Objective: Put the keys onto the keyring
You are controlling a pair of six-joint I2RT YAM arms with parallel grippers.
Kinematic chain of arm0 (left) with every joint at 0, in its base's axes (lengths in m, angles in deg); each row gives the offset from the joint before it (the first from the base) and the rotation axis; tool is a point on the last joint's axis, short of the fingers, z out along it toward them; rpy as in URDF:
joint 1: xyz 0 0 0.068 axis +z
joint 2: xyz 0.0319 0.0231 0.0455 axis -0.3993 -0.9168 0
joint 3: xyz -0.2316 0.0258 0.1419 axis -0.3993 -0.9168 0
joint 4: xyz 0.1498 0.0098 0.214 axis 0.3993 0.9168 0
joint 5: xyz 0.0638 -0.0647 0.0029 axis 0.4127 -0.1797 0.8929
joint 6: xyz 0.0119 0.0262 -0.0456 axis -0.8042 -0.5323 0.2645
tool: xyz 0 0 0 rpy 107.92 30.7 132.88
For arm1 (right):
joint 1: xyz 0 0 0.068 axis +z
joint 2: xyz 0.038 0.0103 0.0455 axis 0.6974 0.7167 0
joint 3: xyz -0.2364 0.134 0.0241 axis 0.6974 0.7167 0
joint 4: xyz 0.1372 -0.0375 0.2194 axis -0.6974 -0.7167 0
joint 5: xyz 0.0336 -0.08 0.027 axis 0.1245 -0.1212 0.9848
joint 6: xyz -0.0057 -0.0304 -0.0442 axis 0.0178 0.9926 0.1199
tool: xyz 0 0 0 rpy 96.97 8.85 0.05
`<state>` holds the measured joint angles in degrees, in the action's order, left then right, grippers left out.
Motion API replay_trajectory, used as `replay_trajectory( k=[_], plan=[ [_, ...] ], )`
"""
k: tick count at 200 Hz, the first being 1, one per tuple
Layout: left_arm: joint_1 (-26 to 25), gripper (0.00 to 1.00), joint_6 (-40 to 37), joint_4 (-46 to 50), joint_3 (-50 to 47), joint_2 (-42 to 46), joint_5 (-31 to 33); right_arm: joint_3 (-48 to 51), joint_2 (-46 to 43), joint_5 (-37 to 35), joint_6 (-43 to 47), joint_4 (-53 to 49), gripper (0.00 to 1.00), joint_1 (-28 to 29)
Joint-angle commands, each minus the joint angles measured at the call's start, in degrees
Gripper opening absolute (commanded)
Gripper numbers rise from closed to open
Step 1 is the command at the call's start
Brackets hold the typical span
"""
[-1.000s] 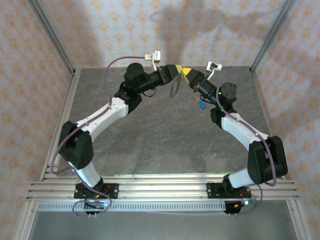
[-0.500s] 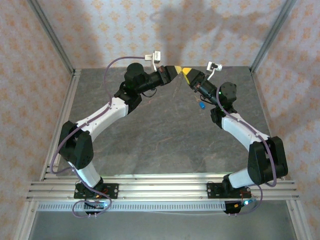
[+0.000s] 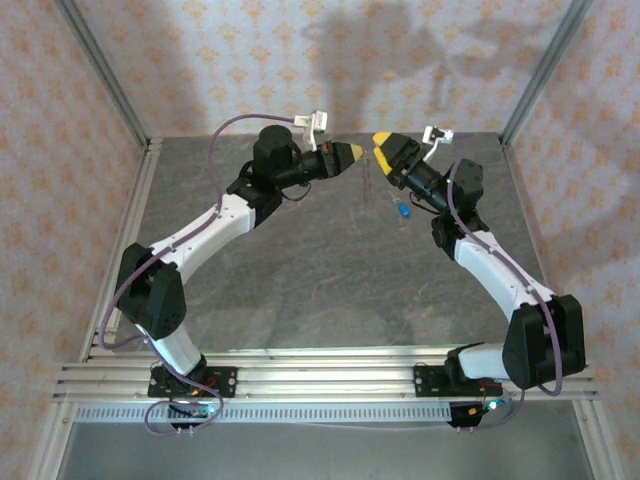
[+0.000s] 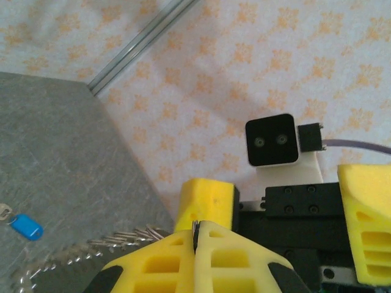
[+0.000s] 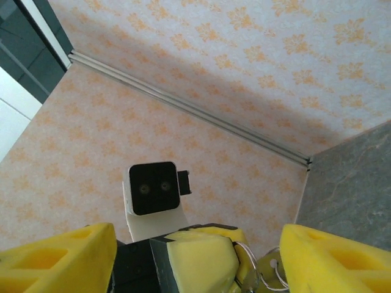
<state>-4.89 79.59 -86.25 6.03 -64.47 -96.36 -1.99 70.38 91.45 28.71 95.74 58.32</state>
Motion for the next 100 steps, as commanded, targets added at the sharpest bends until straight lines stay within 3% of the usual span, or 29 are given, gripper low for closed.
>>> replay_trajectory(
  k=[1,22,100],
  plan=[
    [1.98,0.00,-4.81,2.93,3.90,3.69,-5.86,-1.02,-2.74,2.94,2.68,-2.70,0.59,-0.85],
    [3.06,0.00,-7.21,5.71,5.57,3.77,-9.44,-1.74,-2.60,6.43,5.38,-3.47,0.46,-1.21],
    [4.15,0.00,-10.94,7.63,8.01,3.36,-17.36,-4.03,-0.16,11.47,8.77,-2.55,0.38,-1.11]
  ],
)
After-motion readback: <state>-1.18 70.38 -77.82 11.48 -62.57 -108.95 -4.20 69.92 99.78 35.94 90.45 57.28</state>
